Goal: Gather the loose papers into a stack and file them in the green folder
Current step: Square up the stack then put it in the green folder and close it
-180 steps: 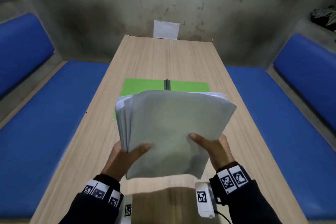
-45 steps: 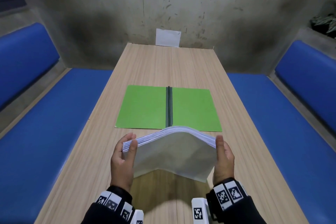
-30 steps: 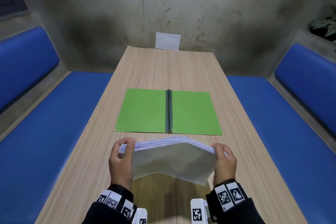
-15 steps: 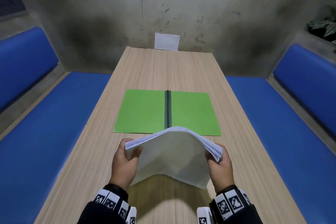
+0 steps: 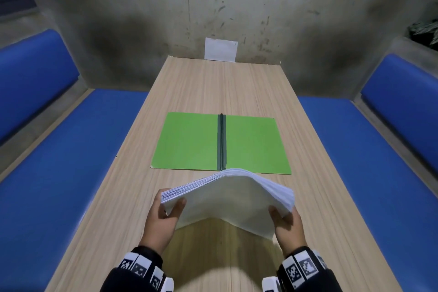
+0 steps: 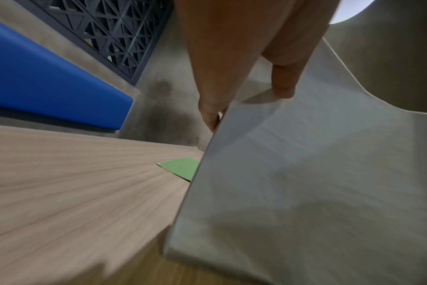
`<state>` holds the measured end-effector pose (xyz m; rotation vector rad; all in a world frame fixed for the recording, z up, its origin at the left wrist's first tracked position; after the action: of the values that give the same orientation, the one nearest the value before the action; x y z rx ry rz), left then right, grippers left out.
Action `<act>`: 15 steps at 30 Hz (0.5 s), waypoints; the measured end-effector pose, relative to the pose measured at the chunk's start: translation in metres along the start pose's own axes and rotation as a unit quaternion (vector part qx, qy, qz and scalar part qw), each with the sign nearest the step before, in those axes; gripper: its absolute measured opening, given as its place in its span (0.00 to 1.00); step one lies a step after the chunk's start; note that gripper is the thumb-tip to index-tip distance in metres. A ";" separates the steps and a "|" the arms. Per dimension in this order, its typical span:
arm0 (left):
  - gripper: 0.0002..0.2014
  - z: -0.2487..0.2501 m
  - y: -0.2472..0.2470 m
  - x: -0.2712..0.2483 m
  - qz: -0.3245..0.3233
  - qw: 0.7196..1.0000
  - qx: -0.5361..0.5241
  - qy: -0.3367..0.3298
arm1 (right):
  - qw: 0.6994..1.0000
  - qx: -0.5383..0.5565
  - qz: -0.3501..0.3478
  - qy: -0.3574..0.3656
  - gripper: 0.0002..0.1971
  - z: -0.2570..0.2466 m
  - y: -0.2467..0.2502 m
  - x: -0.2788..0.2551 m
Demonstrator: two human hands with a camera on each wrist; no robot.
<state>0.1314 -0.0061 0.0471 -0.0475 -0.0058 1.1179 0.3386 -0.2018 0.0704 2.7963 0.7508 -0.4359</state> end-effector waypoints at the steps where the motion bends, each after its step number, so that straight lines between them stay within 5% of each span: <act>1: 0.13 0.006 0.002 0.002 -0.001 1.000 0.002 -0.007 | 1.000 -0.011 0.009 0.018 0.12 -0.010 0.003 -0.001; 5: 0.15 0.038 0.017 0.009 0.012 0.992 0.105 -0.067 | 0.984 -0.104 -0.019 0.141 0.19 -0.061 0.010 -0.006; 7: 0.22 0.061 0.009 0.004 -0.008 0.979 0.173 -0.105 | 0.941 -0.231 0.003 0.246 0.20 -0.089 0.010 -0.015; 10: 0.36 0.099 -0.032 -0.015 -0.094 0.921 0.290 -0.244 | 0.850 -0.379 0.013 0.365 0.19 -0.121 -0.013 -0.040; 12: 0.33 0.107 -0.058 -0.027 -0.142 0.911 0.248 -0.299 | 0.808 -0.421 0.017 0.411 0.20 -0.136 -0.033 -0.059; 15: 0.13 0.107 -0.069 -0.030 -0.102 0.952 0.080 -0.276 | 0.799 -0.429 0.011 0.421 0.16 -0.139 -0.045 -0.069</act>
<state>0.1775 -0.0593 0.1578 0.4056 -0.4114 0.8911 0.2898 -0.1564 0.2175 1.9816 0.7686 0.9973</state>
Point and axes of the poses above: each hand's wrist, its own x-axis towards the middle knuckle, its own y-axis out of the back of the hand, z = x × y, the point moved 7 cm from there along x, towards the middle knuckle, and after that the axes turned 11 degrees about -y, right-handed, at the moved point
